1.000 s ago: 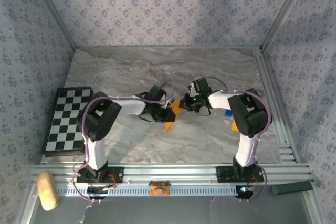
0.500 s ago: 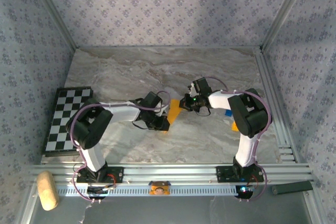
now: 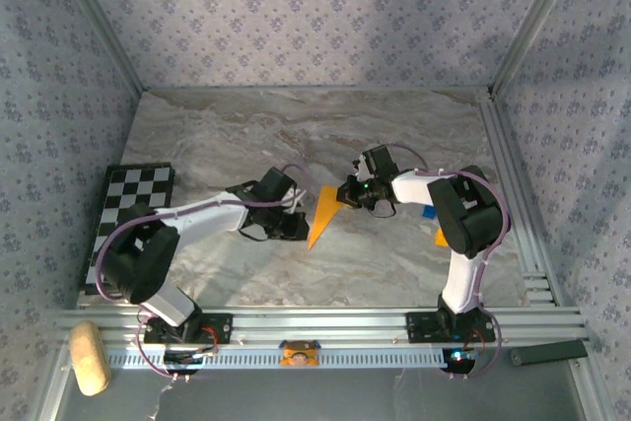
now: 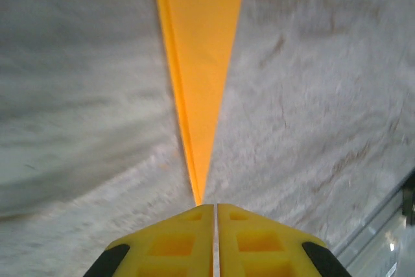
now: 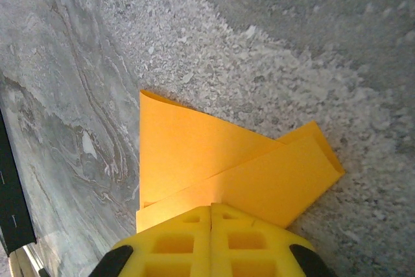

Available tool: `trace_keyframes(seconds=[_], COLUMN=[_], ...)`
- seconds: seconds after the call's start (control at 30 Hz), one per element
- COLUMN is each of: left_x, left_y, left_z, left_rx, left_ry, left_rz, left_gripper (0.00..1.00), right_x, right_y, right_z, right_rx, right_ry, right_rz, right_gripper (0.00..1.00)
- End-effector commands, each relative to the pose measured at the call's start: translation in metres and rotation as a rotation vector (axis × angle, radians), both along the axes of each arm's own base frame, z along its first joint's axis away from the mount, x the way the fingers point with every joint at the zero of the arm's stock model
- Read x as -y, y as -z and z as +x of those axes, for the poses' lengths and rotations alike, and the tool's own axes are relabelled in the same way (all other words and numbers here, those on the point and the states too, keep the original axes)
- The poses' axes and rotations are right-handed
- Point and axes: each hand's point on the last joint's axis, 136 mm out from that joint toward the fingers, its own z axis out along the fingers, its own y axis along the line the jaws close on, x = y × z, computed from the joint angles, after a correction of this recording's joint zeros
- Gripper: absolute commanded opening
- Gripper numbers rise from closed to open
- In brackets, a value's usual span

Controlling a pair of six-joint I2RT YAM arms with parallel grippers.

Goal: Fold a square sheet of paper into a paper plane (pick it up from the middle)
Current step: Fold the wing for the fifth time at the center of the table, then move a paper plane to the center of the table.

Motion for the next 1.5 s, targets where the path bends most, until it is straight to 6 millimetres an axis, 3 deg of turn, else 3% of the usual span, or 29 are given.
trace_keyframes(seconds=[0.0,0.17,0.4,1.07,1.47], left_x=[-0.012,0.001,0.015,0.033,0.045], left_y=[-0.009,-0.004,0.016,0.036,0.029], left_z=[0.037,0.059,0.068,0.067,0.062], left_rx=[0.019,-0.037,-0.101,-0.17,-0.171], left_ry=[-0.13,-0.144,-0.145,-0.103,-0.068], left_rz=[0.008,-0.043,-0.061,-0.073,-0.124], left_gripper=[0.11,0.16,0.2,0.2,0.24], right_x=[0.001,0.017,0.039,0.035,0.028], right_y=[-0.021,-0.034,-0.025,-0.018,-0.006], right_z=[0.003,-0.01,-0.035,-0.047,-0.052], right_rx=[0.034,0.045,0.008,-0.017,-0.051], right_ry=[-0.012,0.001,0.04,0.029,0.006], right_rz=[0.014,0.017,-0.023,-0.051,-0.06], right_gripper=[0.08,0.12,0.12,0.08,0.08])
